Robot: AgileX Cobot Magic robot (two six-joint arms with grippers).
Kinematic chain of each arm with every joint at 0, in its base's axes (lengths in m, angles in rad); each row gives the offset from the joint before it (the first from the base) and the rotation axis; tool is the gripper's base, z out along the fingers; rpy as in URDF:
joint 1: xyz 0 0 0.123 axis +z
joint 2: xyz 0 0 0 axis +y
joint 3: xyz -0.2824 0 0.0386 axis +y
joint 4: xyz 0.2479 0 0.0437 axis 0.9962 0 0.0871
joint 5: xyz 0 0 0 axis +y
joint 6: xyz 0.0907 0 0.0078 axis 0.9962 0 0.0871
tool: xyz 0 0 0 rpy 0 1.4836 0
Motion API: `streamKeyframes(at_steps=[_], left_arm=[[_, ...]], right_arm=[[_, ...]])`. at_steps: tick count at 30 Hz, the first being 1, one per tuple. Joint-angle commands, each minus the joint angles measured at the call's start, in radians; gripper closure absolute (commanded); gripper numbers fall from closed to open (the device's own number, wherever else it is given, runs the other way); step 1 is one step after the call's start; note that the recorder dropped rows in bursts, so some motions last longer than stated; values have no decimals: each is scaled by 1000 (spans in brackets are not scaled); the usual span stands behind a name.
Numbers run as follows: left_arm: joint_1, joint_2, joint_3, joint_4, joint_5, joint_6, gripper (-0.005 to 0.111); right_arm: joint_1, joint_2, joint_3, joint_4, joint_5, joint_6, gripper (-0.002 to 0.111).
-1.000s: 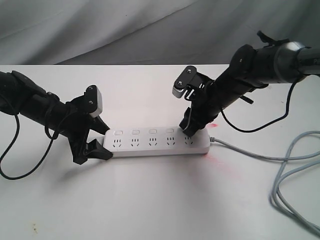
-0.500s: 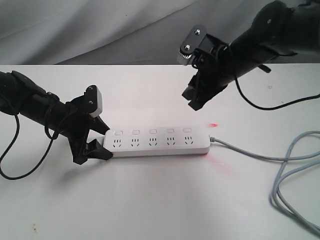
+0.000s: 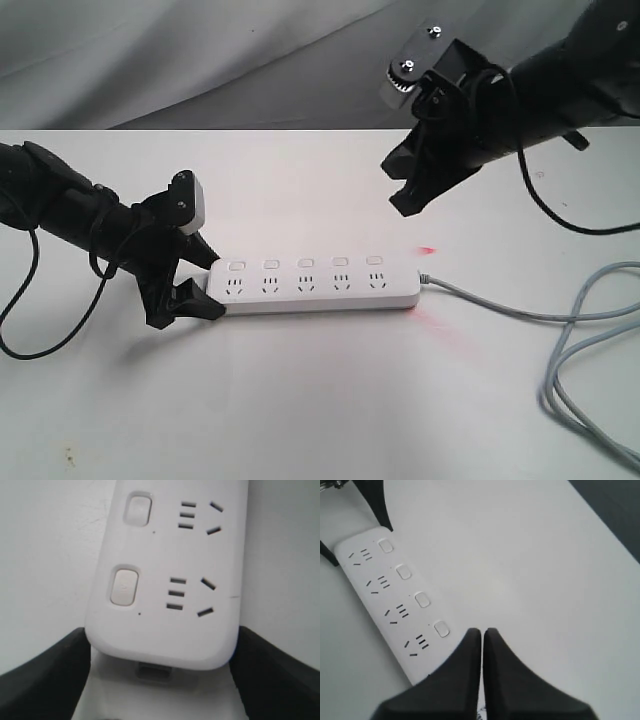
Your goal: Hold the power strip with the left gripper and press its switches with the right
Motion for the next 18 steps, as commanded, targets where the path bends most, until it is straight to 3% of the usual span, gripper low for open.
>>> streamKeyframes(at_steps=[1,11,18], left_arm=[[0,-2,-7,-9,1,1,53],[0,-2,-7,-9,1,1,53],[0,-2,-7,-9,1,1,53]], right_arm=[[17,-117,154,70,-163,-68,108],[48,-326,409,98,-187,-71,108],[48,-391,465,98,-185,-71,108]])
